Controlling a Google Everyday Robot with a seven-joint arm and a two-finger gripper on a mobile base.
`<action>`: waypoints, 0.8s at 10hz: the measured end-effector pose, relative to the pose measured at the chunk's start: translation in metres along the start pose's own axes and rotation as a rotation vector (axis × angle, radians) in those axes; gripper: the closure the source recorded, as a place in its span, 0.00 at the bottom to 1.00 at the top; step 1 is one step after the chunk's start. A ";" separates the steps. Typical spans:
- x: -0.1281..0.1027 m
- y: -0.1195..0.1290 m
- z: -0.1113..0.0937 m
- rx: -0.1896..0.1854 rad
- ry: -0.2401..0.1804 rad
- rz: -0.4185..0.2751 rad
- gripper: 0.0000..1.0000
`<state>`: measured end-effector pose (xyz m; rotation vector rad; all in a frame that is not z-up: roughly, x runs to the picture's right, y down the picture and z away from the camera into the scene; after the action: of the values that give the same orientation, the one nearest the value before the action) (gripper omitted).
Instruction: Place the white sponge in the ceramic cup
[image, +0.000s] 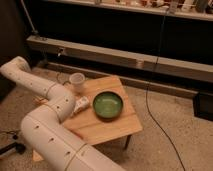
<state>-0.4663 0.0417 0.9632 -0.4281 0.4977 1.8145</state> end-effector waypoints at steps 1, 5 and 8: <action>-0.002 -0.002 0.002 0.002 -0.002 0.010 0.35; -0.003 -0.002 0.007 -0.002 -0.006 0.046 0.35; -0.005 -0.002 0.013 -0.011 -0.012 0.064 0.35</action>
<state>-0.4637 0.0446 0.9768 -0.4134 0.4981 1.8807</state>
